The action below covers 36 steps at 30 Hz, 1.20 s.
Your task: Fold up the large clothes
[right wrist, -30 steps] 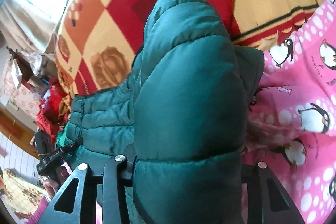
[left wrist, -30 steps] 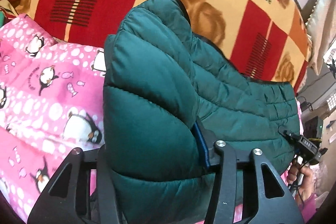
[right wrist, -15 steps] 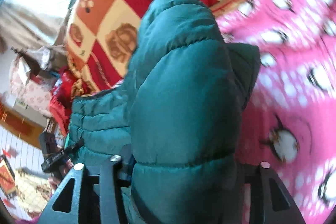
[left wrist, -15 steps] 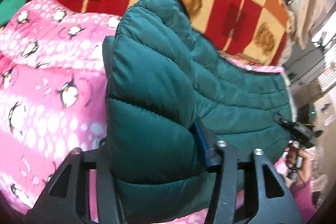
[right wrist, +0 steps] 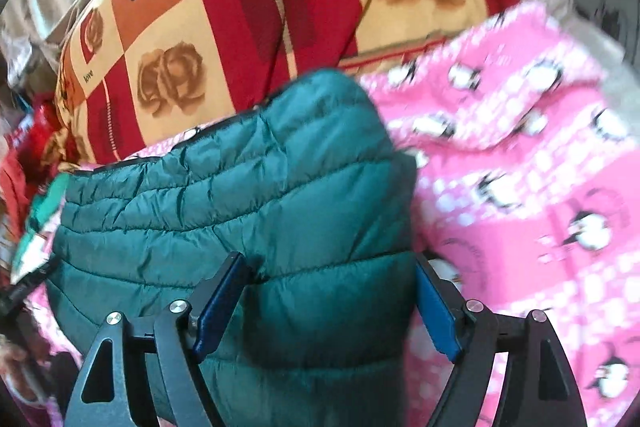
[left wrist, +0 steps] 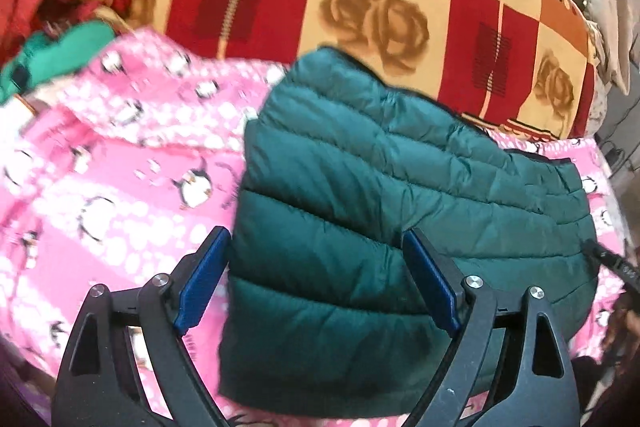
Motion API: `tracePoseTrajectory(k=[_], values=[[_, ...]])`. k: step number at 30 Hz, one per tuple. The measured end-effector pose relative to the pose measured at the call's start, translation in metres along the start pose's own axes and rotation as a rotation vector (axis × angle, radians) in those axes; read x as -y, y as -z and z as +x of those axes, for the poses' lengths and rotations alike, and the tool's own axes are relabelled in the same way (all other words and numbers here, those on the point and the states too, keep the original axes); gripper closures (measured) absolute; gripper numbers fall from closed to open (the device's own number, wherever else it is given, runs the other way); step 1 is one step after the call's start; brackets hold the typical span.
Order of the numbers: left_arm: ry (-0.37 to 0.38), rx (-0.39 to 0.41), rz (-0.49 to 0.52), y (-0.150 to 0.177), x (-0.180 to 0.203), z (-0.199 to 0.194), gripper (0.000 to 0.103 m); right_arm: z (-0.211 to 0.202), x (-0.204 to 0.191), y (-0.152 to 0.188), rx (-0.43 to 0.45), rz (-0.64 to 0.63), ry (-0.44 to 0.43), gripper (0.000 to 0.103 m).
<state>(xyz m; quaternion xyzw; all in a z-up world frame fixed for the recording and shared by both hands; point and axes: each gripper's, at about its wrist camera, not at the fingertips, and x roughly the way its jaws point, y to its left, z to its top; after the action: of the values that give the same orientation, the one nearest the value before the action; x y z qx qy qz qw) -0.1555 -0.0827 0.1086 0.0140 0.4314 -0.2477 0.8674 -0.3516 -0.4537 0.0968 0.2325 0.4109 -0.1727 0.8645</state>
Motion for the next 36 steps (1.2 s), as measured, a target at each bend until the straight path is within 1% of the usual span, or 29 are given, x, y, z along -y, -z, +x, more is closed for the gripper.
tracePoseTrajectory(k=[1,4,6,9,13,19,22,25,29,36], values=[[-0.017,0.025,0.012,0.001,0.004,-0.008,0.015,-0.004,0.001,0.002,0.006,-0.011,0.005,0.024],[-0.057,0.076,0.026,0.004,0.014,-0.021,0.015,-0.012,-0.015,0.007,0.022,-0.049,0.003,0.021],[-0.064,0.091,0.040,0.006,0.022,-0.026,0.015,-0.016,-0.029,0.011,0.031,-0.069,-0.008,0.018],[-0.070,0.101,0.055,0.011,0.035,-0.029,0.015,-0.018,-0.054,0.017,0.049,-0.095,-0.023,0.017],[-0.077,0.105,0.054,0.018,0.047,-0.031,0.015,-0.019,-0.076,0.028,0.066,-0.104,-0.041,0.015],[-0.101,0.134,0.046,0.030,0.056,-0.034,0.015,-0.020,-0.103,0.039,0.084,-0.146,-0.036,0.014],[-0.111,0.118,0.060,0.033,0.057,-0.032,0.015,-0.020,-0.109,0.043,0.087,-0.138,-0.045,0.013],[-0.111,0.117,0.065,0.036,0.060,-0.032,0.015,-0.020,-0.110,0.045,0.089,-0.122,-0.050,0.010],[-0.118,0.134,0.077,0.038,0.063,-0.035,0.015,-0.019,-0.112,0.047,0.086,-0.119,-0.042,0.010],[-0.128,0.109,0.069,0.043,0.063,-0.030,0.015,-0.019,-0.114,0.048,0.088,-0.124,-0.035,0.009]])
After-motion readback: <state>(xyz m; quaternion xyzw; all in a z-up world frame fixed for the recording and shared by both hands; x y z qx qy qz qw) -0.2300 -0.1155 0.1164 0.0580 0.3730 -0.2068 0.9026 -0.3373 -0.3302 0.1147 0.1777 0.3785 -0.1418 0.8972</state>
